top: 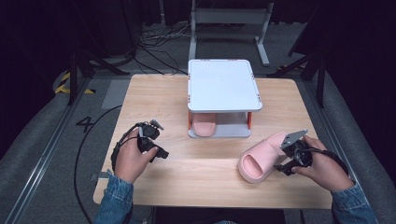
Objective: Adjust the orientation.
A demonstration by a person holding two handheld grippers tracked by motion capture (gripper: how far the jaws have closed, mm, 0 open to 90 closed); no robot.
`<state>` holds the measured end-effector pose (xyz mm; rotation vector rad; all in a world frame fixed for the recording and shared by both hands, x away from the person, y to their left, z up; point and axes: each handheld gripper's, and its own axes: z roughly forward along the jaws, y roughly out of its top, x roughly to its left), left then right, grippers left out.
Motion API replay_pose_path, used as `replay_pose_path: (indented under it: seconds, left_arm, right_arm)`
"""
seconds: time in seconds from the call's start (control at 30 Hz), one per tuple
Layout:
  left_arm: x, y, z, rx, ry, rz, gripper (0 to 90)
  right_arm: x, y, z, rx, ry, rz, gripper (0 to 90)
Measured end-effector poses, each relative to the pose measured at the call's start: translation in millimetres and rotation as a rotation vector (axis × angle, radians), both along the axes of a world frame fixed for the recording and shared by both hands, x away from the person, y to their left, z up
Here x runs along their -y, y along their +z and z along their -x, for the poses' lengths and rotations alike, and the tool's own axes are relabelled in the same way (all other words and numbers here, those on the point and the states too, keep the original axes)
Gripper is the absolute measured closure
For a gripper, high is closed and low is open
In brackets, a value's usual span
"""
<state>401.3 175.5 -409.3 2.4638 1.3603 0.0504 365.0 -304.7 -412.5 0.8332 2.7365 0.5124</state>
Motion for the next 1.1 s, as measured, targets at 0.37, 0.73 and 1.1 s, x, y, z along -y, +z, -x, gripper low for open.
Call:
replay_pose_path:
  seconds: [0.37,0.73,1.1]
  left_arm:
    - [1.4,-1.6,-0.7,-0.008,-0.002,0.002,20.7]
    - [1.0,-2.8,-0.3,-0.013,-0.007,0.000,20.8]
    - [-5.9,-3.5,3.1,-0.015,0.013,0.004,20.7]
  right_arm:
    - [-13.3,-4.1,2.9,-0.005,0.084,-0.037,36.7]
    - [-38.2,-6.7,4.4,0.037,0.175,-0.126,37.4]
    - [-64.7,-2.6,3.5,-0.004,0.250,-0.101,72.5]
